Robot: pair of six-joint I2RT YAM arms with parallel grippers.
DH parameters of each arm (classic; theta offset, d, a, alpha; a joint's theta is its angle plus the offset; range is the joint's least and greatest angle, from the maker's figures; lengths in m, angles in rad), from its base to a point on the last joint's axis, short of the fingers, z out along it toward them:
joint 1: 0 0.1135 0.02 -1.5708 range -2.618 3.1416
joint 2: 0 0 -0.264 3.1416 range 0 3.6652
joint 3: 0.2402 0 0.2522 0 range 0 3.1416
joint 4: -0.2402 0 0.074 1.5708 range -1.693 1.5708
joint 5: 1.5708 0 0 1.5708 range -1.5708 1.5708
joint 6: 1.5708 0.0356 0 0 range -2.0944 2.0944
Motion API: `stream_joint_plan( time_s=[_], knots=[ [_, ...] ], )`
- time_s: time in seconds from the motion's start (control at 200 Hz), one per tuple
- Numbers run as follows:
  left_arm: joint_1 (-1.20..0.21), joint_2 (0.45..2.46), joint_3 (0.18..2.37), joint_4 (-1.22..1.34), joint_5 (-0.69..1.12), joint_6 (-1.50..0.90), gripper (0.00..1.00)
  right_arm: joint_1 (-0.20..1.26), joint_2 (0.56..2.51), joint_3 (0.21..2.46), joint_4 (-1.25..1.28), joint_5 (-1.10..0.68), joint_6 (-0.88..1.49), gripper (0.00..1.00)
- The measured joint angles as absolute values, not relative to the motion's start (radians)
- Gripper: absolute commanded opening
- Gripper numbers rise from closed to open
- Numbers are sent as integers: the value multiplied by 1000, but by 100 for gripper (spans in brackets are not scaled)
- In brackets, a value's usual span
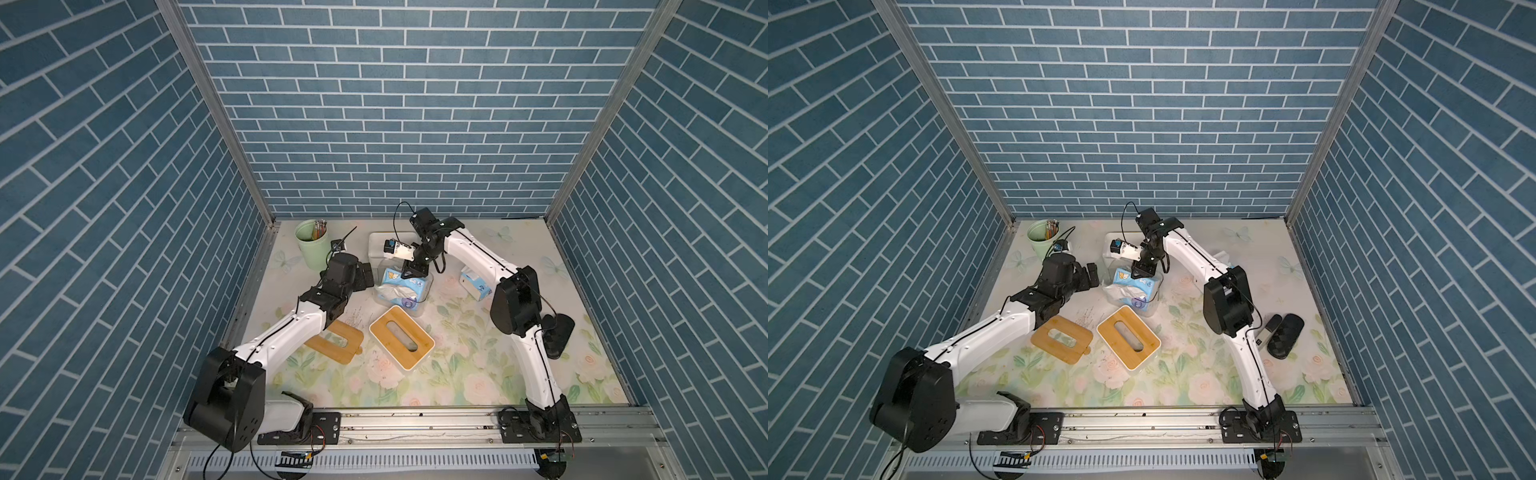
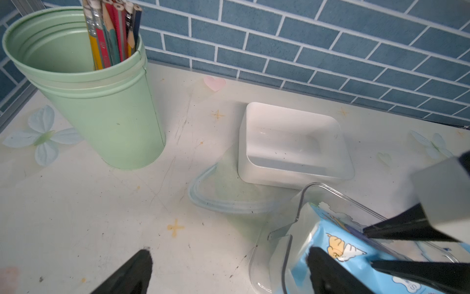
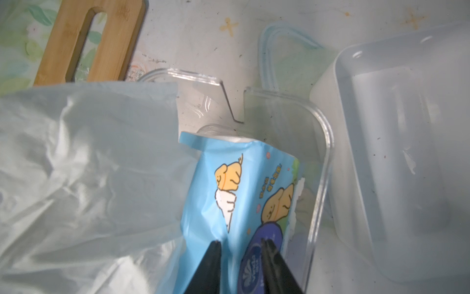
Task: Put the tissue paper into the tissue box
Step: Place the paper towel in the tissue box, then adjust the tissue box at the center of the board.
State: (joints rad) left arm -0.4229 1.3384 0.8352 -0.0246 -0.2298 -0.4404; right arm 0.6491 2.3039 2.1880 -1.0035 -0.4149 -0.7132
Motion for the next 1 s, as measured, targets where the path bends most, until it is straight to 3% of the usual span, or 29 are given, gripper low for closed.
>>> stream_joint_plan(
  time_s=[0.11,0.16,0.285,0.335,0.485,0.58,1.0],
  knots=[
    [-423,1341,835,-14,-210,-442,100,646,2233,2097,-960,-401,-675,40],
    [-423,1345,835,-7,-196,-442,100,639,2182,2033,-929,-396,-641,48],
    [-423,1355,833,15,-163,-441,100,601,2013,1828,-811,-386,-538,51],
    [-423,1356,830,21,-154,-442,100,589,1946,1748,-756,-375,-493,62],
    [-423,1359,830,29,-134,-441,100,589,1826,1599,-614,-263,-390,70],
    [-423,1360,830,34,-126,-441,100,599,1831,1576,-570,-221,-361,84],
    [-423,1368,824,38,-110,-440,100,617,1991,1583,-501,-159,-317,84]
  ],
)
